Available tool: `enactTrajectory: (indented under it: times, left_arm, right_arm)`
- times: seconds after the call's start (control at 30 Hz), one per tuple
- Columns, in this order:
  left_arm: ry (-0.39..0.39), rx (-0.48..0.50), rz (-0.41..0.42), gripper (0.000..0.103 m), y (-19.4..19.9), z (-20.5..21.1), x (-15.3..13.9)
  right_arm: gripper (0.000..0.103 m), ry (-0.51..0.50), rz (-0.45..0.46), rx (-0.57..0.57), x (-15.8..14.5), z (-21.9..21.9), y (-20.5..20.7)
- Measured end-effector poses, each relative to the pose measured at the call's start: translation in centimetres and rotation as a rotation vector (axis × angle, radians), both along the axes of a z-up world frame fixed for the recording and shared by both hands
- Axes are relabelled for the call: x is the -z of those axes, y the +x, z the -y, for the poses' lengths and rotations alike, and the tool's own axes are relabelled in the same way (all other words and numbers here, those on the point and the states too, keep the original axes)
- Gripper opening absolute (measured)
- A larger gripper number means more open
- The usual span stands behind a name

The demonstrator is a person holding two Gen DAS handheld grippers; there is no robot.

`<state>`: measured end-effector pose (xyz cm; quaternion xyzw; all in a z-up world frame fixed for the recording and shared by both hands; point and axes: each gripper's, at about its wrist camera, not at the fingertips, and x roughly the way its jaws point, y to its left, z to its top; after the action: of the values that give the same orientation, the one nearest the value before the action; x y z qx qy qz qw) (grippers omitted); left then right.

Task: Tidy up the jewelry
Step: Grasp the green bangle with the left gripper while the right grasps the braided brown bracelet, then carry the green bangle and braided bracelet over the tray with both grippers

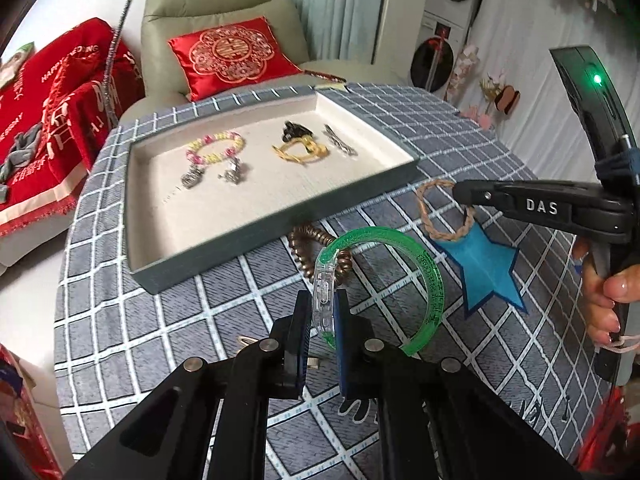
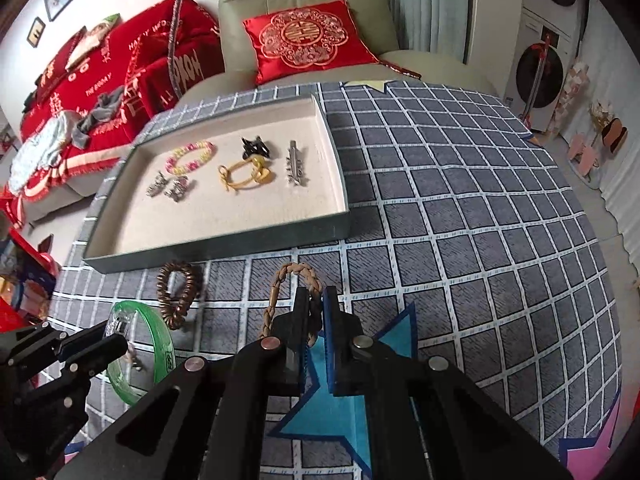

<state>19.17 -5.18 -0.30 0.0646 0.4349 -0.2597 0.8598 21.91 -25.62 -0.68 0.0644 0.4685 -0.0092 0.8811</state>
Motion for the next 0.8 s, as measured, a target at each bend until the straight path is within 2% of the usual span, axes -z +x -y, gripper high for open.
enactTrajectory:
  times: [0.4, 0.6, 0.8]
  left_arm:
    - [-0.050, -0.104, 0.047, 0.026, 2.9, -3.0, -2.9]
    - [-0.062, -0.160, 0.055, 0.026, 5.8, -4.1, -3.4]
    - [-0.028, -0.186, 0.030, 0.026, 9.3, -4.2, -2.3]
  right_arm:
    - [0.007, 0.067, 0.070, -0.042, -3.7, -1.2, 0.7]
    - [0.007, 0.104, 0.083, -0.063, -4.5, -2.0, 3.3]
    - [0.007, 0.129, 0.063, -0.082, -3.9, -2.8, 7.0]
